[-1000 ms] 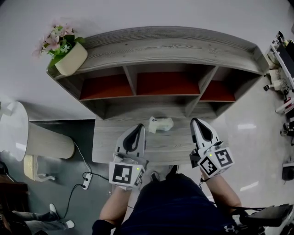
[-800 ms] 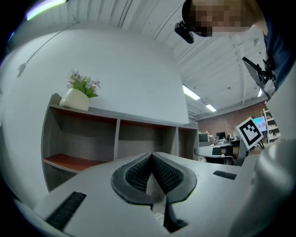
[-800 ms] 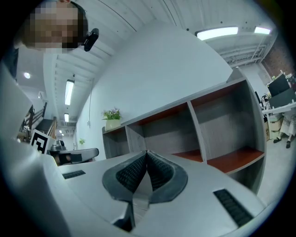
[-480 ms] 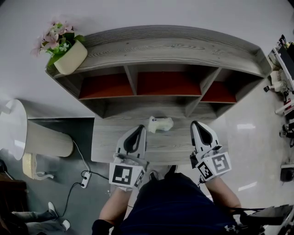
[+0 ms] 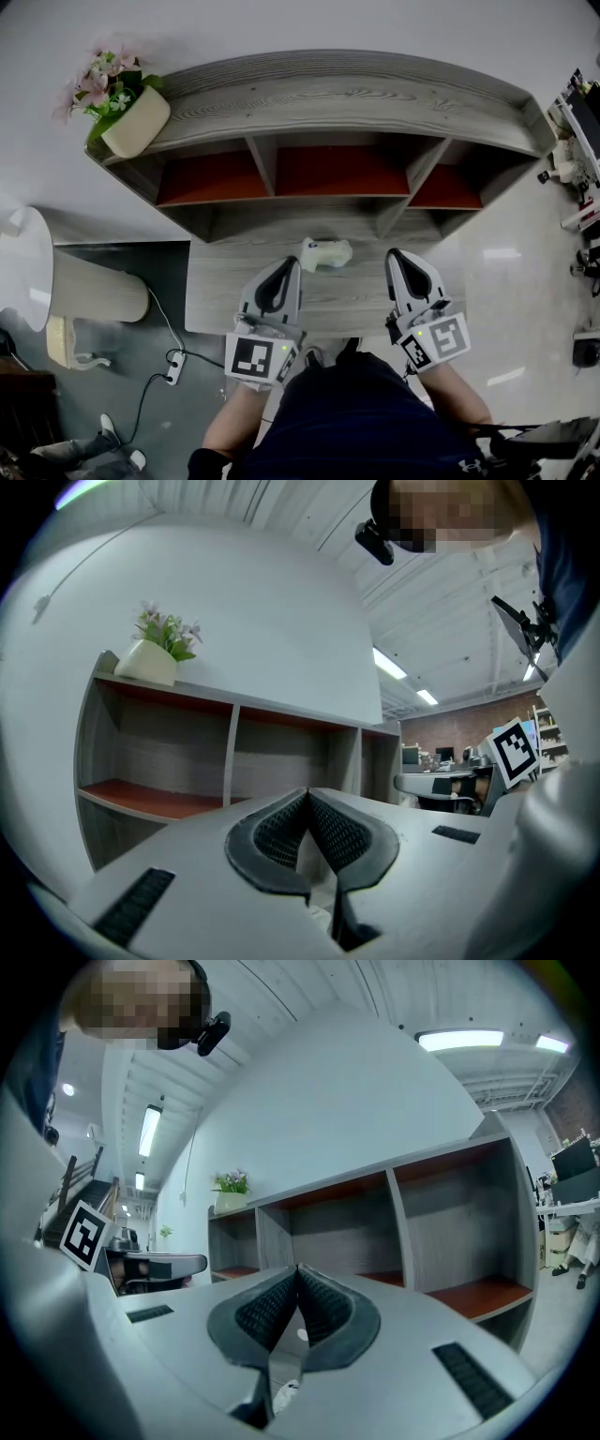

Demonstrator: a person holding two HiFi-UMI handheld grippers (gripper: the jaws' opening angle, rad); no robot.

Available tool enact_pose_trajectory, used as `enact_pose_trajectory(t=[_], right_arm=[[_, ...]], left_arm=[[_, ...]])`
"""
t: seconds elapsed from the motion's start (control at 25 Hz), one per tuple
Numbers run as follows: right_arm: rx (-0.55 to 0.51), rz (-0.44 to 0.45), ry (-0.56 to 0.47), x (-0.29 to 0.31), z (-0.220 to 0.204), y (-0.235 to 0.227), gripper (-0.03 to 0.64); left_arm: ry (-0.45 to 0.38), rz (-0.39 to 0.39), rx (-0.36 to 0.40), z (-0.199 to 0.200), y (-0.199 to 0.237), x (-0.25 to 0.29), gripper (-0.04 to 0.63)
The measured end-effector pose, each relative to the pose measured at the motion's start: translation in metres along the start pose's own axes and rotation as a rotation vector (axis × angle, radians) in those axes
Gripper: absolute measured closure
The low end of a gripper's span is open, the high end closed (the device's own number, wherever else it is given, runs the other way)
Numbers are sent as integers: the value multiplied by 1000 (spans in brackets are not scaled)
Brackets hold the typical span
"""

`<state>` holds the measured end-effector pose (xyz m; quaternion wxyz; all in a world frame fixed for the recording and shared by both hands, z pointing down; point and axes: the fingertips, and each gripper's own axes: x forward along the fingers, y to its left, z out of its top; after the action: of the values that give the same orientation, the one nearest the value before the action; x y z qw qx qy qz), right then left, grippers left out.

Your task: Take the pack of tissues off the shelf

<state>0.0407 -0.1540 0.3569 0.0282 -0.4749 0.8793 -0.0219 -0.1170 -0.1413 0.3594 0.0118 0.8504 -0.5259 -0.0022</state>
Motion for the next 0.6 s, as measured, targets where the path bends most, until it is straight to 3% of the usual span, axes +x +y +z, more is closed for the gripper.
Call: enact_pose_trajectory(t=[0.6], right_arm=[[21,15,13,6,-8,-2,605]], left_arm=[[30,12,-10,-12,4,3,578]])
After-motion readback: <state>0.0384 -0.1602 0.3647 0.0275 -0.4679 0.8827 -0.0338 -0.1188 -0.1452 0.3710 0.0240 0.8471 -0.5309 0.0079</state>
